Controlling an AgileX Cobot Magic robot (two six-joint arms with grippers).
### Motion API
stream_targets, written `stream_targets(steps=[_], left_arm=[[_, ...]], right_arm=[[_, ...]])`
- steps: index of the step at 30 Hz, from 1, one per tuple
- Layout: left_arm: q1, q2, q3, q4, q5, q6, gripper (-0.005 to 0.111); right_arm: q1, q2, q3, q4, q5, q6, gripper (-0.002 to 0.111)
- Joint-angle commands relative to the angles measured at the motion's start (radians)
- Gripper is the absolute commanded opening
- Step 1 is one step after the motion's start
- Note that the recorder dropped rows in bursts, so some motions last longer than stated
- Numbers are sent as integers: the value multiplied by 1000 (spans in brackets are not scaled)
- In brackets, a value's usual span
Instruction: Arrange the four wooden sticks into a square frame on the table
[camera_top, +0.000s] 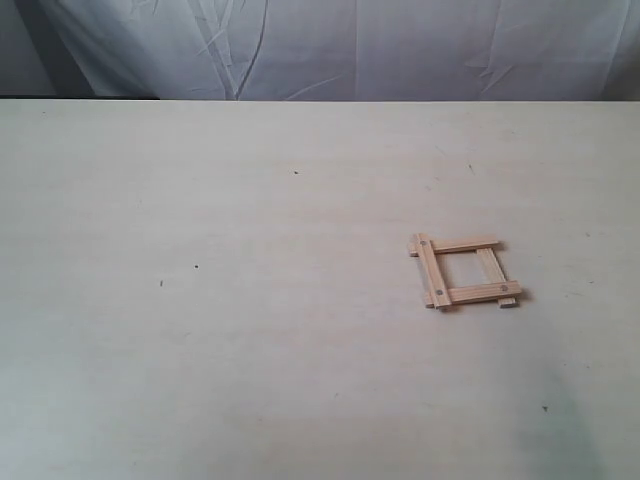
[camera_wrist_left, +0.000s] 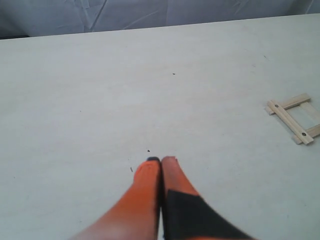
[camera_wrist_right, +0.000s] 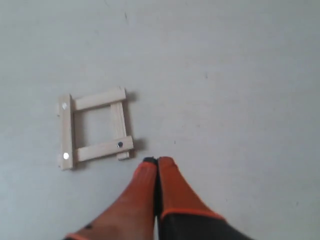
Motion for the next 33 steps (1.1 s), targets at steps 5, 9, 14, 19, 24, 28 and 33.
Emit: stream_targets(steps=[5, 9, 14, 19, 24, 28, 33], left_arm=[[2, -6, 3, 8, -7, -6, 0], [2, -6, 3, 8, -7, -6, 0], [2, -6, 3, 8, -7, -6, 0], [2, -6, 3, 8, -7, -6, 0], [2, -6, 3, 5, -7, -6, 0], [2, -6, 3, 7, -7, -6, 0], [2, -6, 3, 7, -7, -6, 0]], right_arm=[[-5, -323, 106, -9, -76, -8, -1], [-5, -413, 106, -7, -74, -8, -1], [-5, -472, 106, -7, -74, -8, -1], [-5, -486, 115, -44, -88, -14, -1], [-34, -509, 146, -57, -78, -107, -1], [-79, -556, 189, -24, -80, -168, -1], [-113, -627, 261, -31, -106, -171, -1]])
